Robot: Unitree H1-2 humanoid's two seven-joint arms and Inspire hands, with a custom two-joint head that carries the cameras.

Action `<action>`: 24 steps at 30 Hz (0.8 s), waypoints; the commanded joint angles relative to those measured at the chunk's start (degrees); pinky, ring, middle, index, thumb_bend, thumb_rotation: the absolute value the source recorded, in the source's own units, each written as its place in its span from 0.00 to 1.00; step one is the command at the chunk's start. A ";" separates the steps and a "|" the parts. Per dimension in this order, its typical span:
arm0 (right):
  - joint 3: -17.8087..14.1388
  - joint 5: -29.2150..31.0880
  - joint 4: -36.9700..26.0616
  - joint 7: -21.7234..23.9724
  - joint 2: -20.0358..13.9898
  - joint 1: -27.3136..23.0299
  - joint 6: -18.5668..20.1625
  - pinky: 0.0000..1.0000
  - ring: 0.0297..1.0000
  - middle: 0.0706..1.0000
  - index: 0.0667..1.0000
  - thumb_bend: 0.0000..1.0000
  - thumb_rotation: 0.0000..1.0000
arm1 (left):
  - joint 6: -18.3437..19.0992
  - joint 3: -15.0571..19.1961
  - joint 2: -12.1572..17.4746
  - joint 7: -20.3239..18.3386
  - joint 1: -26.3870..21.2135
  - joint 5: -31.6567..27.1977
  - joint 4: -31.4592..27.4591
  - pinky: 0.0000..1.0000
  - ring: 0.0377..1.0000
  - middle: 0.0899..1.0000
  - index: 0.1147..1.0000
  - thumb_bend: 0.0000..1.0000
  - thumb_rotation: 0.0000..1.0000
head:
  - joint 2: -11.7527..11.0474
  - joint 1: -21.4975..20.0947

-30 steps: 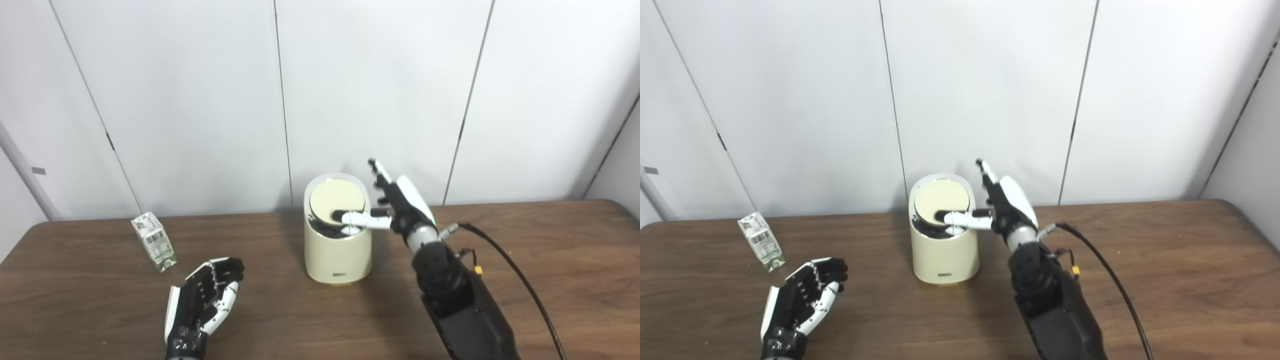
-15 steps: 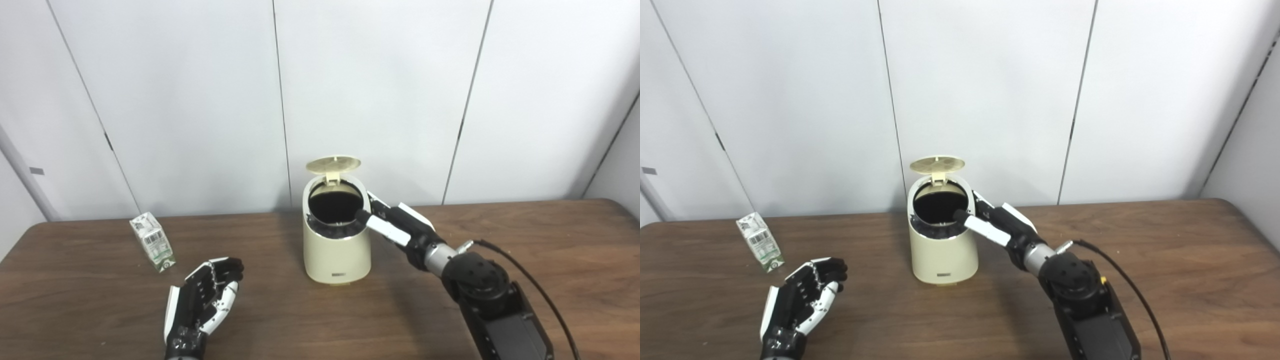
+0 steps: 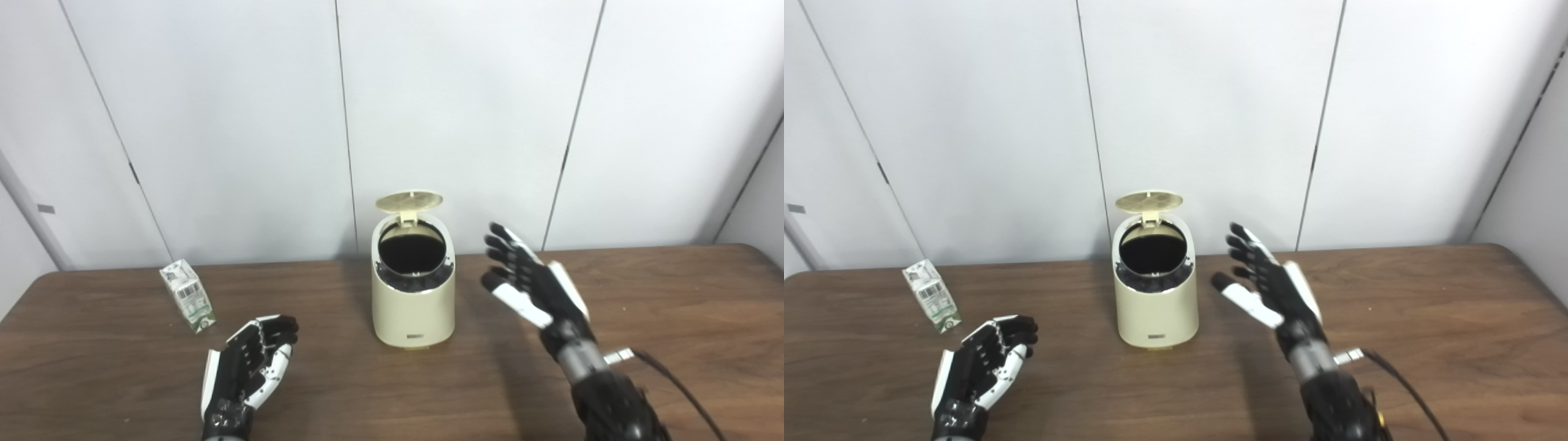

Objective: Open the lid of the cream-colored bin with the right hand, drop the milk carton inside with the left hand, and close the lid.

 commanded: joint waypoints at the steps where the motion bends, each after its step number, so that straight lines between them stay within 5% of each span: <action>1: -1.22 -1.43 -1.85 -3.95 0.59 0.34 -6.20 0.71 0.79 0.79 0.77 0.35 0.46 | -1.13 0.00 0.42 0.18 -0.22 0.03 1.22 0.58 0.62 0.61 0.59 0.25 0.22 | 0.02 -0.07; 4: -2.22 -1.77 -2.02 -6.54 0.94 3.71 -10.31 0.71 0.77 0.78 0.75 0.26 0.40 | -1.70 0.09 0.63 0.04 -0.35 -0.21 1.73 0.59 0.62 0.61 0.59 0.24 0.22 | -0.16 -0.10; 12: -3.98 -1.43 -3.25 -9.14 0.65 10.55 -15.59 0.69 0.74 0.74 0.73 0.25 0.34 | -2.74 0.56 0.60 0.33 -0.67 -0.66 2.56 0.57 0.61 0.60 0.58 0.25 0.18 | -0.30 0.05; 17: -5.78 -1.08 -0.87 -11.93 1.58 11.87 -18.37 0.58 0.65 0.66 0.65 0.29 0.25 | -2.20 0.66 0.72 0.31 -0.60 -0.40 2.78 0.57 0.61 0.60 0.58 0.25 0.20 | -0.50 -0.09; 24: -7.06 1.78 2.57 -13.46 2.86 11.48 -20.02 0.58 0.65 0.65 0.64 0.29 0.24 | -1.07 0.53 0.76 -0.23 0.10 -0.77 1.66 0.59 0.61 0.61 0.59 0.25 0.18 | -0.35 -0.34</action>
